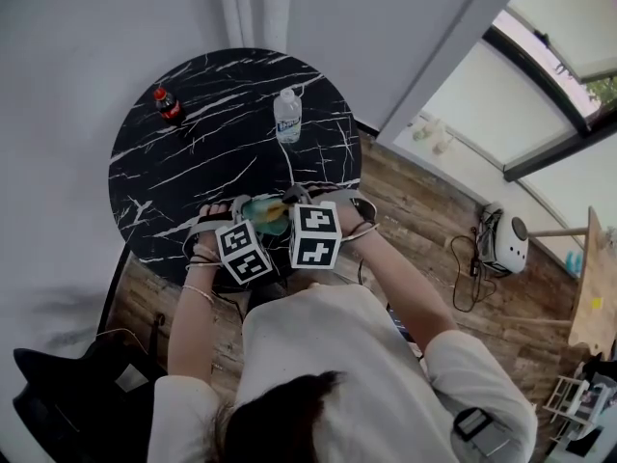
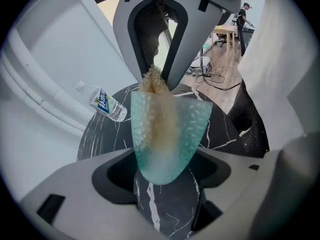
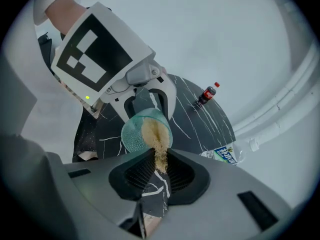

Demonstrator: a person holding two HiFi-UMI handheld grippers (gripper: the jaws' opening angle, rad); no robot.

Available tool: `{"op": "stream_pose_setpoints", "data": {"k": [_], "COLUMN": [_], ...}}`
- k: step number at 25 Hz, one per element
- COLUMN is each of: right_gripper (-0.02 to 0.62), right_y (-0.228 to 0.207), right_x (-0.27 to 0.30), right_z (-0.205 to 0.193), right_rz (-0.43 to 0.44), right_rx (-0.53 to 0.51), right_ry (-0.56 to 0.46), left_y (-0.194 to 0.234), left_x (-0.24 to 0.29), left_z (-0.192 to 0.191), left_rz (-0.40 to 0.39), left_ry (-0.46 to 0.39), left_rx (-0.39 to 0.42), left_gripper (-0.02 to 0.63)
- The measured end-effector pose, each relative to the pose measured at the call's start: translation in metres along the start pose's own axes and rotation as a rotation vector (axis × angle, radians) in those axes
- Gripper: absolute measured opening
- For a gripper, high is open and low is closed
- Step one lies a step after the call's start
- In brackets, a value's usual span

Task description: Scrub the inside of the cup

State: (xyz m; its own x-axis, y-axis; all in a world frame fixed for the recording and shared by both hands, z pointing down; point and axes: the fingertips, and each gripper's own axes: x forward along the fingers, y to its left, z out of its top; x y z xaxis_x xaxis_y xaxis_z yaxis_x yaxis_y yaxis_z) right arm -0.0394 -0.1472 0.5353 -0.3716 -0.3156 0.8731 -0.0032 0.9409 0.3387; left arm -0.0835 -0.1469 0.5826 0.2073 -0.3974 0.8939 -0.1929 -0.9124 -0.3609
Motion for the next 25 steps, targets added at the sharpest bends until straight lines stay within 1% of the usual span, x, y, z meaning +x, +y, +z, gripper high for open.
{"op": "stream_pose_setpoints", "data": {"k": [4, 6, 9, 12, 14, 18, 21, 25], "right_gripper": [0.075, 0.075, 0.075, 0.075, 0.075, 0.075, 0.075, 0.075], "right_y": [-0.001, -0.002, -0.002, -0.001, 0.001, -0.003, -0.004, -0.004], "right_x": [0.003, 0.002, 0.002, 0.003, 0.002, -0.003, -0.006, -0.006], "right_z": [-0.003, -0.003, -0.003, -0.002, 0.002, 0.006, 0.005, 0.001], "right_rz": [-0.016, -0.02, -0.02, -0.023, -0.01, 0.023, 0.068, 0.133], "right_rx": [-0.003, 0.002, 0.001, 0.006, 0.016, 0.032, 0.07, 0.127], "right_ry": [0.015, 0.005, -0.011, -0.037, -0.054, -0.065, -0.075, -0.114], "left_y": [-0.001, 0.001, 0.006, 0.01, 0.015, 0.024, 0.032, 0.04], "left_x": [-0.006, -0.01, -0.021, -0.035, -0.041, -0.047, -0.051, -0.051], "left_z": [0.006, 0.007, 0.011, 0.017, 0.019, 0.019, 0.022, 0.026], "left_rz": [0.022, 0.048, 0.104, 0.156, 0.183, 0.216, 0.246, 0.273], "left_ry": [0.007, 0.004, -0.03, -0.071, -0.091, -0.101, -0.105, -0.114], "left_rx": [0.028, 0.024, 0.004, 0.016, 0.025, 0.058, 0.098, 0.143], "left_gripper": [0.324, 0.324, 0.322, 0.321, 0.321, 0.321, 0.321, 0.321]}}
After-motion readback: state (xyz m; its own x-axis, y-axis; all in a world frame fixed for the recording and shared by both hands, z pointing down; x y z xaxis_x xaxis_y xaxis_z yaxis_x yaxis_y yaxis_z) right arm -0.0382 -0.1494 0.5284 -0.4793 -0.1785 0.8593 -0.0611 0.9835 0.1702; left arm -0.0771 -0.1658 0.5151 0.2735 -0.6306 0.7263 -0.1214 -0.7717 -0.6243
